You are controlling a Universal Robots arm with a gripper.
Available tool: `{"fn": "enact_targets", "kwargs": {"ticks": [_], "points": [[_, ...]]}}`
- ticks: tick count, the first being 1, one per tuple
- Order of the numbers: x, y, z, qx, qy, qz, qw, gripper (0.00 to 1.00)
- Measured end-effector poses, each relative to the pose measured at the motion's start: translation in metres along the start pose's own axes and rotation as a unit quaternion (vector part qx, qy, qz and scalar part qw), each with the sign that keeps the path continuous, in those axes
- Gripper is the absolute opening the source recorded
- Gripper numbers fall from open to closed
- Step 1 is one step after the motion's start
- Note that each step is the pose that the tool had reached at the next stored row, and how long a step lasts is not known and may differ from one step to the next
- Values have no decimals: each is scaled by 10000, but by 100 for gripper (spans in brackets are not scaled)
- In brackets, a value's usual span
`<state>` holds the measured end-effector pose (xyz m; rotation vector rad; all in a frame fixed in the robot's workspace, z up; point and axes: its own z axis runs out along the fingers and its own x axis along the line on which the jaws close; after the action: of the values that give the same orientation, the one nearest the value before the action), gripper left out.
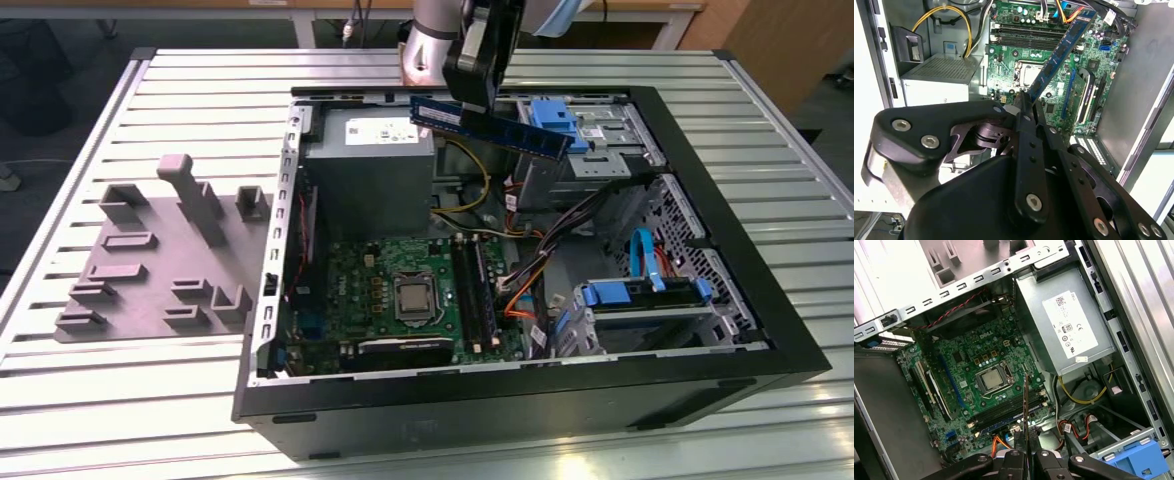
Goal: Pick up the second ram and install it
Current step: 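Insert the second ram into the second slot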
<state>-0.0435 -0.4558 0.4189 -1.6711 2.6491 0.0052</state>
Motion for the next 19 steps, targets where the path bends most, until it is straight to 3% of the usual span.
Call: {"fn": "enact_targets", "kwargs": {"ticks": [5,12,19], "points": [[0,0,0,0,0,27,10000,14],[0,0,1,3,1,268,9996,14],[0,0,3,7,2,677,9977,14]]}}
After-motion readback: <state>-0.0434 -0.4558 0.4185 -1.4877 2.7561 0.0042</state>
